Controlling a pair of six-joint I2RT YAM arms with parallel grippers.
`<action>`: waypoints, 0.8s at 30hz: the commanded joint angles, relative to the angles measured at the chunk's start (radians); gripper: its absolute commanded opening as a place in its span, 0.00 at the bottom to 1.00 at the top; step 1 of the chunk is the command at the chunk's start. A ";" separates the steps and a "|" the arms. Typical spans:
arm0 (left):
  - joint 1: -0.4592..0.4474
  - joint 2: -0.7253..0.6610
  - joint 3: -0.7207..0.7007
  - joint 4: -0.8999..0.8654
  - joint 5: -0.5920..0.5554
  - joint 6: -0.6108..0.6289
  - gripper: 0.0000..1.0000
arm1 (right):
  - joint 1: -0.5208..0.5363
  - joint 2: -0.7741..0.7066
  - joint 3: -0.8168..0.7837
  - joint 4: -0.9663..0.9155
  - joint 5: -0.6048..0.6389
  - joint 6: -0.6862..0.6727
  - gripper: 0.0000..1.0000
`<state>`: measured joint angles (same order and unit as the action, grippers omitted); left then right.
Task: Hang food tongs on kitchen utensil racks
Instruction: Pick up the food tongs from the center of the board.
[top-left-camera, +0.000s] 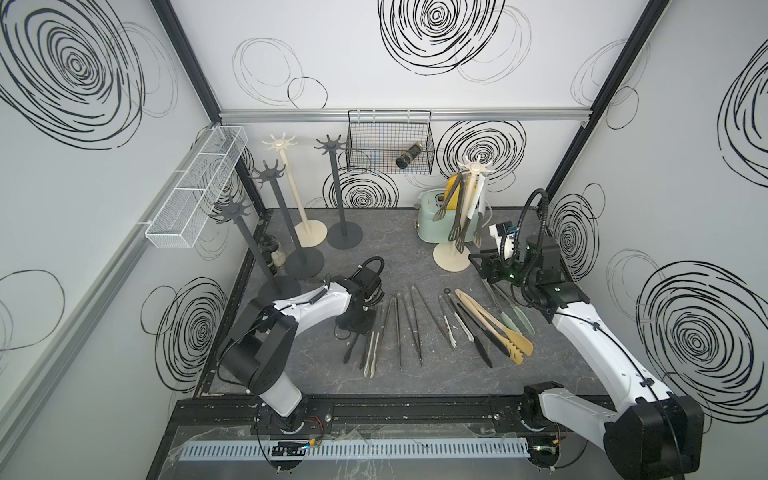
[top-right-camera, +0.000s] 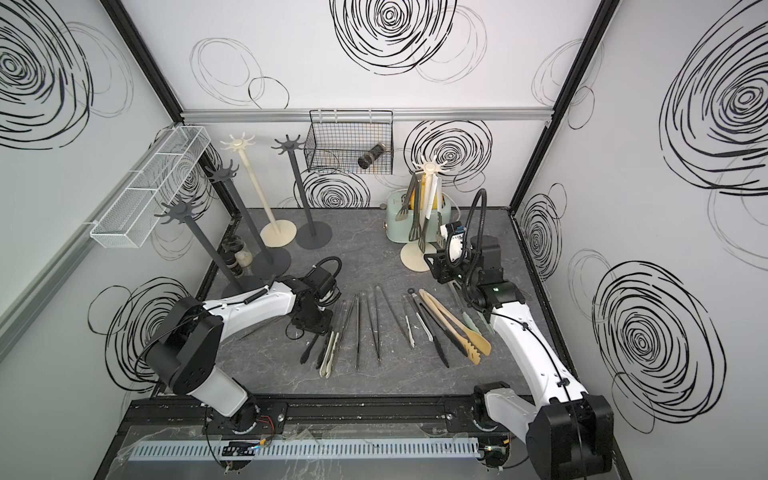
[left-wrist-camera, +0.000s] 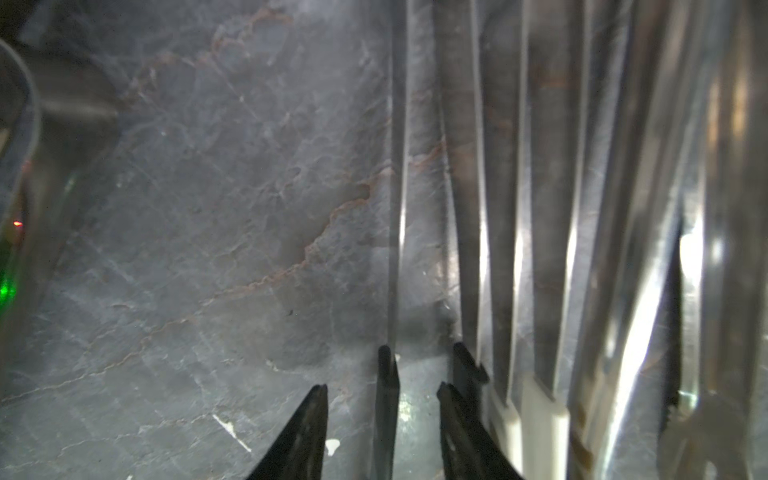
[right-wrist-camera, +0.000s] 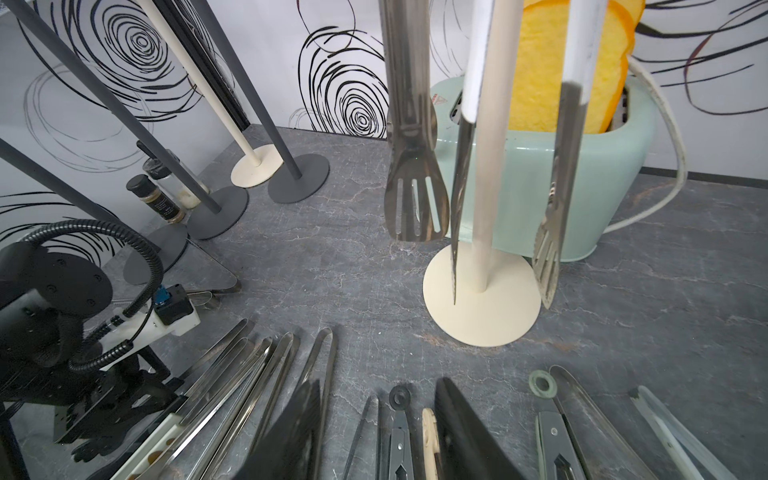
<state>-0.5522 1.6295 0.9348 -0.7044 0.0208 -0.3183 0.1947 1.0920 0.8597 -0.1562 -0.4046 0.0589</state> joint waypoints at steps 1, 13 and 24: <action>-0.008 0.027 -0.015 0.017 -0.026 -0.033 0.44 | -0.001 -0.024 -0.021 0.012 -0.011 -0.016 0.48; -0.028 0.060 -0.007 0.014 -0.057 -0.047 0.13 | -0.021 -0.019 -0.025 0.023 -0.034 -0.014 0.48; -0.049 -0.062 0.134 -0.027 -0.185 -0.054 0.00 | -0.040 -0.031 -0.036 0.023 -0.043 -0.004 0.48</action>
<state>-0.5861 1.6371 0.9924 -0.7223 -0.0959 -0.3565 0.1608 1.0832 0.8345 -0.1486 -0.4328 0.0593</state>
